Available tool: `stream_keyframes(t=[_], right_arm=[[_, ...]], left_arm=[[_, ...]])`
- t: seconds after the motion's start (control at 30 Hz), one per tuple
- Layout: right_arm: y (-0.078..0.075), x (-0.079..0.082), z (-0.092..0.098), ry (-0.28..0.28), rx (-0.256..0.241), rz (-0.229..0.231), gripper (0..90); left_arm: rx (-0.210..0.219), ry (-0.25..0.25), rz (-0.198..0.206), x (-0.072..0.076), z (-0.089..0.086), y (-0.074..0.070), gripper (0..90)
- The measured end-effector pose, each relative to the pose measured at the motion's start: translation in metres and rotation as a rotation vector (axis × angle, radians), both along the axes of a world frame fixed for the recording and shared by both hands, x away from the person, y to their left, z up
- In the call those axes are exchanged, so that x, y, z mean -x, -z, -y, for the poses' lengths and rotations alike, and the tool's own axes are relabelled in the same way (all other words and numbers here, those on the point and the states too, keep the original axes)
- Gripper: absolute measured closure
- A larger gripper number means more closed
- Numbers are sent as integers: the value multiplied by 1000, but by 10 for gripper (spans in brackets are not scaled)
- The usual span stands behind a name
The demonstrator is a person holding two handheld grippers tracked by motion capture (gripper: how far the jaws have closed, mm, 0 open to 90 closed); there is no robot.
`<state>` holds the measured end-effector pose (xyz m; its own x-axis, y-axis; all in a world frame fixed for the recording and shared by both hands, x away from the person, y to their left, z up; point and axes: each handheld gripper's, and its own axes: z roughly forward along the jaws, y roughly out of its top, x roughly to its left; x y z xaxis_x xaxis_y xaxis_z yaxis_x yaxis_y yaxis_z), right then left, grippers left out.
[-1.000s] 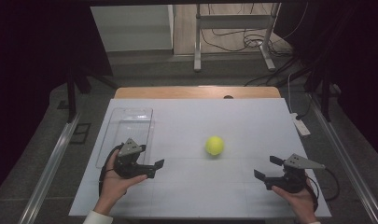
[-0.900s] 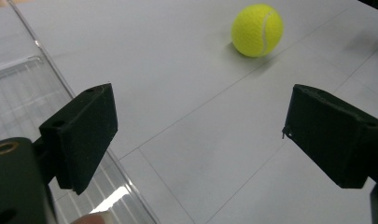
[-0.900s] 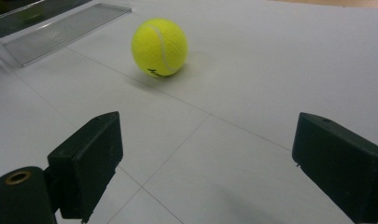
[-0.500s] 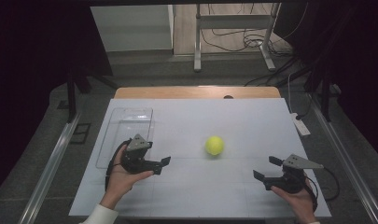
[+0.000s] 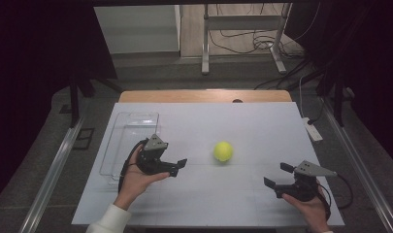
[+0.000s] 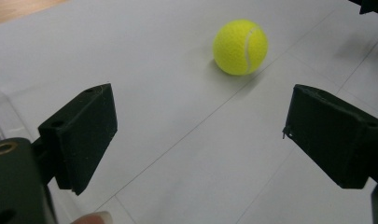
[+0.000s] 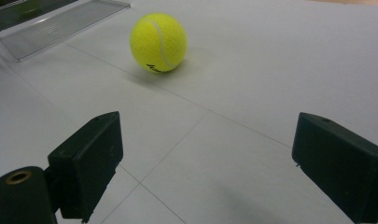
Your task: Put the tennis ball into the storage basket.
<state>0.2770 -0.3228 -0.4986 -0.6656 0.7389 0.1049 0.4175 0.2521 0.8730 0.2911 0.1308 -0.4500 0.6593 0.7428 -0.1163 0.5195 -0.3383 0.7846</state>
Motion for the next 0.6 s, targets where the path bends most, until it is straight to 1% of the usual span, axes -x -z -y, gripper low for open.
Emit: stream_keyframes(t=[0.03,0.1,0.2,0.6], right_arm=[[0,0,0,0,-1,0,89],[0,0,0,1,-1,-1,89],[0,0,0,-1,0,-2,89],[1,0,0,0,3,-2,88]], left_arm=[[-3,11,0,-1,2,0,98],[-1,12,0,-2,4,0,98],[-5,26,-1,-4,10,-1,97],[-10,54,-8,-11,21,-2,95]])
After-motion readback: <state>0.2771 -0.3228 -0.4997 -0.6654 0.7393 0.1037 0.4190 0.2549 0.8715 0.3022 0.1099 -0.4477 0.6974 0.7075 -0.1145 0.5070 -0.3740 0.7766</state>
